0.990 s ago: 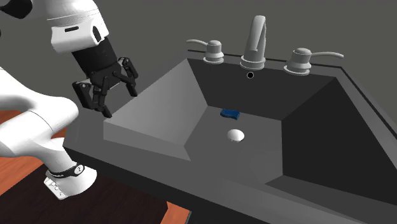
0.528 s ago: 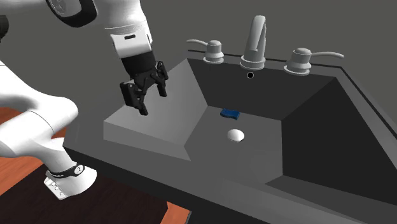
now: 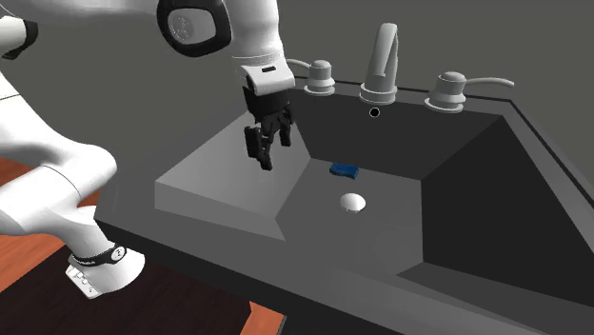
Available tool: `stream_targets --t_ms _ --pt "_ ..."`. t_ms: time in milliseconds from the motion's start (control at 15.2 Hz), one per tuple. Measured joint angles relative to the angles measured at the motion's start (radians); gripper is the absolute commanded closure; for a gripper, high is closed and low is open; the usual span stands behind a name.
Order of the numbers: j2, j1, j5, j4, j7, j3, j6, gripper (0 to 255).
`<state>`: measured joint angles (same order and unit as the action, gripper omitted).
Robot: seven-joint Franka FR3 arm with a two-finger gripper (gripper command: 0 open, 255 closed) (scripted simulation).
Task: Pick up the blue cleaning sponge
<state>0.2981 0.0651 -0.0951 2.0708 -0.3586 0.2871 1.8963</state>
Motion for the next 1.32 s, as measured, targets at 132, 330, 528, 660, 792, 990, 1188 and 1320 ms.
stream_targets --t_ms 132,330,528,660,792,990,1188,1320 --pt "-0.081 0.005 0.026 -0.062 -0.041 0.032 0.014 0" --pt "-0.192 0.016 0.071 -0.147 -0.096 0.071 0.027 0" --pt "-0.307 0.035 0.127 -0.234 -0.154 0.102 0.038 0" --pt "-0.389 0.056 0.169 -0.306 -0.195 0.118 0.034 0" --pt "-0.481 0.08 0.215 -0.391 -0.229 0.127 0.026 0" --pt "-0.607 0.127 0.276 -0.53 -0.272 0.132 -0.011 0" --pt "-0.697 0.17 0.324 -0.644 -0.303 0.123 -0.047 0" --pt "-0.695 0.174 0.329 -0.637 -0.313 0.116 -0.026 0"
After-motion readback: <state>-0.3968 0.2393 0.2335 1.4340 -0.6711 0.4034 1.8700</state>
